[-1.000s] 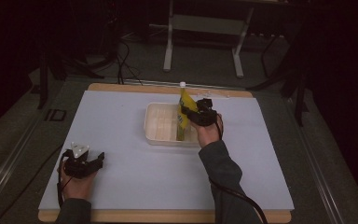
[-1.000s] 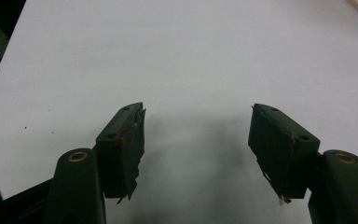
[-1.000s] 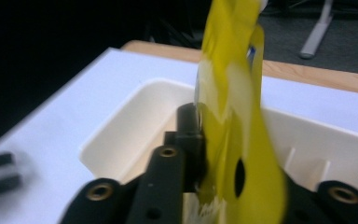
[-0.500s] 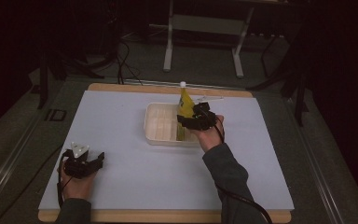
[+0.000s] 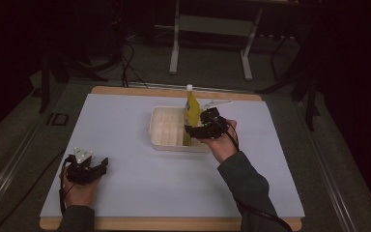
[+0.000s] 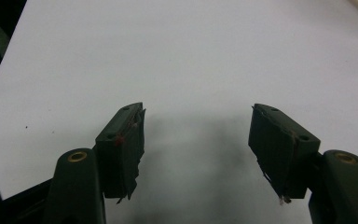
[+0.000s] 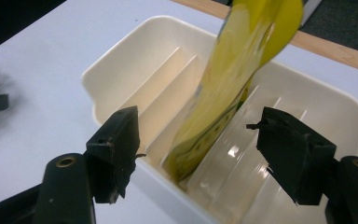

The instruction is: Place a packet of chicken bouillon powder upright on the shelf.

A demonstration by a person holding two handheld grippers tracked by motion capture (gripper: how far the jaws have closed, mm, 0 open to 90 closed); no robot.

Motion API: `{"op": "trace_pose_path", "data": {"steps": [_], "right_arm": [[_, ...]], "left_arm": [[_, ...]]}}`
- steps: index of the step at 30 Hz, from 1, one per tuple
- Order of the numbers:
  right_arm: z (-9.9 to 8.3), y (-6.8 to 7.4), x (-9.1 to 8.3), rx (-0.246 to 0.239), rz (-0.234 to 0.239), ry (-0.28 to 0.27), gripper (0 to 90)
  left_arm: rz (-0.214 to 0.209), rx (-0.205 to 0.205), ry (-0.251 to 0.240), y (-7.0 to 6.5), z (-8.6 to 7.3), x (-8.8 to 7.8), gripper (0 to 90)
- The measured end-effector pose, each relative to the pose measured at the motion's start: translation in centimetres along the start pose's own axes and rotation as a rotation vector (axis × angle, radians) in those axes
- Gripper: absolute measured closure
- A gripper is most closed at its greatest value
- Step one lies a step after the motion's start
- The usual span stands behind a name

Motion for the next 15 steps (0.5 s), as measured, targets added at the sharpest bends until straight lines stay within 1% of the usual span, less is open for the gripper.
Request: {"op": "trace_pose_path", "data": {"steps": [5,6,9,13,15], "right_arm": [[-0.3,0.1,-1.2,0.006,0.009,-0.020,29.2],[-0.6,0.0,-1.9,0.006,0.009,-0.039,29.2],[-1.3,-0.2,-2.8,0.010,0.014,-0.055,29.2],[-2.6,-0.7,-3.7,0.015,0.028,-0.055,29.2],[-3.5,-1.0,-4.0,0.032,0.030,-0.054,29.2]], "left_arm": [[0.000,0.000,-0.002,0.0,0.0,0.0,35.5],[0.001,0.000,0.000,0.0,0.0,0.0,35.3],[0.005,0.001,0.001,0.0,0.0,0.0,34.9],[0.010,0.002,0.003,0.0,0.0,0.0,34.9],[0.013,0.001,0.004,0.1,0.0,0.0,34.6]]}}
Point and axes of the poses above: each handheld gripper's, and its own axes: x roughly forward along the jaws, z roughly out of its top, y roughly to its left, the point moved 9 cm from there along x, roughly forward along the jaws, and after that the axes turned 10 degrees about -z, right-handed, at the moved point
